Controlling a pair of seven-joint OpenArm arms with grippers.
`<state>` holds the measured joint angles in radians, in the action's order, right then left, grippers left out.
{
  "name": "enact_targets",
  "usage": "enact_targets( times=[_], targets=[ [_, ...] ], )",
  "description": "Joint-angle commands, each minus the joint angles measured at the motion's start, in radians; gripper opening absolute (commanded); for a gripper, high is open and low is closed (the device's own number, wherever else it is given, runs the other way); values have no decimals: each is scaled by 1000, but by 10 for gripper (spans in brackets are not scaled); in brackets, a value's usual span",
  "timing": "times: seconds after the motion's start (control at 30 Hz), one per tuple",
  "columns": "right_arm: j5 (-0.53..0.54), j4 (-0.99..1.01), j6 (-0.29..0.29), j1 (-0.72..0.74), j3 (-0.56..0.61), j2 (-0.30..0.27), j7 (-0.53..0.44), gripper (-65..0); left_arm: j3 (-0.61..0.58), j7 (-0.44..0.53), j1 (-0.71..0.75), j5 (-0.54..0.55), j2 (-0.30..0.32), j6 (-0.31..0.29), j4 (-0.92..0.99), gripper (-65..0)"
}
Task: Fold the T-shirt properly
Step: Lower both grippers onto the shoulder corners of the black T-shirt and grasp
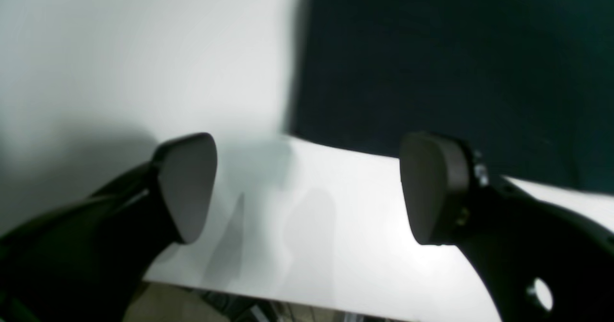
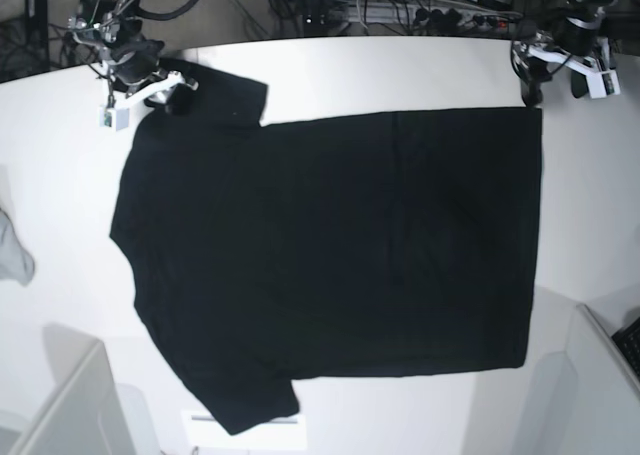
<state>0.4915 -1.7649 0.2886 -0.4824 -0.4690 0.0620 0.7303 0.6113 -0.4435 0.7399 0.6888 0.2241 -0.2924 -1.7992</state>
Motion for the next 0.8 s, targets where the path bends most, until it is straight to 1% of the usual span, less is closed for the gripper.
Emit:
enact_targets(
  times=[0.0, 0.03, 0.07, 0.1, 0.13, 0.3, 0.5, 0.77],
  targets=[
    [-20, 1, -2, -9, -3, -8, 38, -393, 12, 1, 0, 15, 7, -20, -15, -81],
    [-20, 1, -2, -9, -3, -8, 38, -434, 20, -11, -12, 15, 1, -20, -14, -81],
    [-20, 1, -1, -9, -3, -9, 38, -497, 23, -16, -23, 15, -4, -20, -12, -81],
    [-20, 1, -1, -9, -3, -9, 39, -585, 25, -15, -29, 15, -4, -20, -3, -81],
    [-20, 1, -1, -9, -3, -9, 41, -650, 23, -15, -33, 15, -4, -20, 5, -81],
    [-20, 1, -1, -8, -3, -8, 44, -650, 17, -16, -92, 15, -16, -17, 74, -81],
    [-20, 1, -1, -8, -3, -9, 44, -650, 15, -16, -159, 15, -16, -17, 172, -81],
    [-20, 1, -1, -9, -3, -9, 44, -650, -83, -16, -236, 15, -15, -15, 236, -81]
  ],
)
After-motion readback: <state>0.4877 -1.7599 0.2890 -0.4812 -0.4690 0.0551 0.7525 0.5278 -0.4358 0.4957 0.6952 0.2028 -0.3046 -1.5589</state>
